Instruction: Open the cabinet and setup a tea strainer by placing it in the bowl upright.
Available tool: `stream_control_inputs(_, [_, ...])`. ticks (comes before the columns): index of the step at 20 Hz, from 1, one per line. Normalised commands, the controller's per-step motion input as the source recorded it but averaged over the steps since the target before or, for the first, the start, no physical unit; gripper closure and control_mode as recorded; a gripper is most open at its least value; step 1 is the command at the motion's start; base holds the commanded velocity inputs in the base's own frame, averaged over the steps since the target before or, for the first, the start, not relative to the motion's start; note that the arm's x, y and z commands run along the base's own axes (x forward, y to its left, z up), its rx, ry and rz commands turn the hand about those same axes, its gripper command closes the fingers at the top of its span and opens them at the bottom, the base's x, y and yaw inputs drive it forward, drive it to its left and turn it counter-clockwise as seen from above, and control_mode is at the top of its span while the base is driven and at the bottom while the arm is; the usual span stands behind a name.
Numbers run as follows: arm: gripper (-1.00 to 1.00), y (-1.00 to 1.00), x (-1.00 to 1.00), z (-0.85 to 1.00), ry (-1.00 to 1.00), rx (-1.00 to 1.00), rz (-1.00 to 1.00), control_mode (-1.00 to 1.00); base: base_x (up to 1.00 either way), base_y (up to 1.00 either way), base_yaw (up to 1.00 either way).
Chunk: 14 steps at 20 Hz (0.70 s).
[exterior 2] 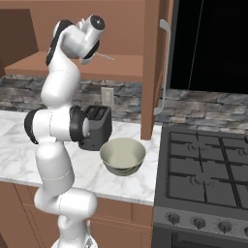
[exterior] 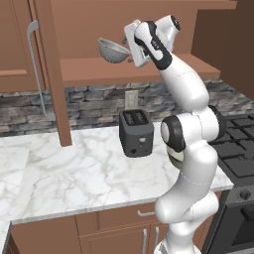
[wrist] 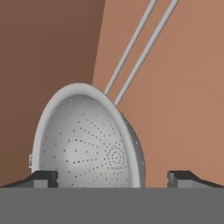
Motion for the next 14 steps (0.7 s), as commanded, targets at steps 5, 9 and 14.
stream_control_inputs(5, [-1.0, 0.13, -0.08, -0.01, 0.01, 0.0, 0.0, -1.0, 0.0, 0.0, 0.0])
stream_control_inputs(9, [-1.0, 0.21, -0.01, 0.0, 0.0, 0.0, 0.0, -1.0, 0.0, 0.0, 0.0])
stream_control_inputs(14, [-1.0, 0.18, -0.05, -0.11, 0.0, 0.0, 0.0, -1.0, 0.0, 0.0, 0.0])
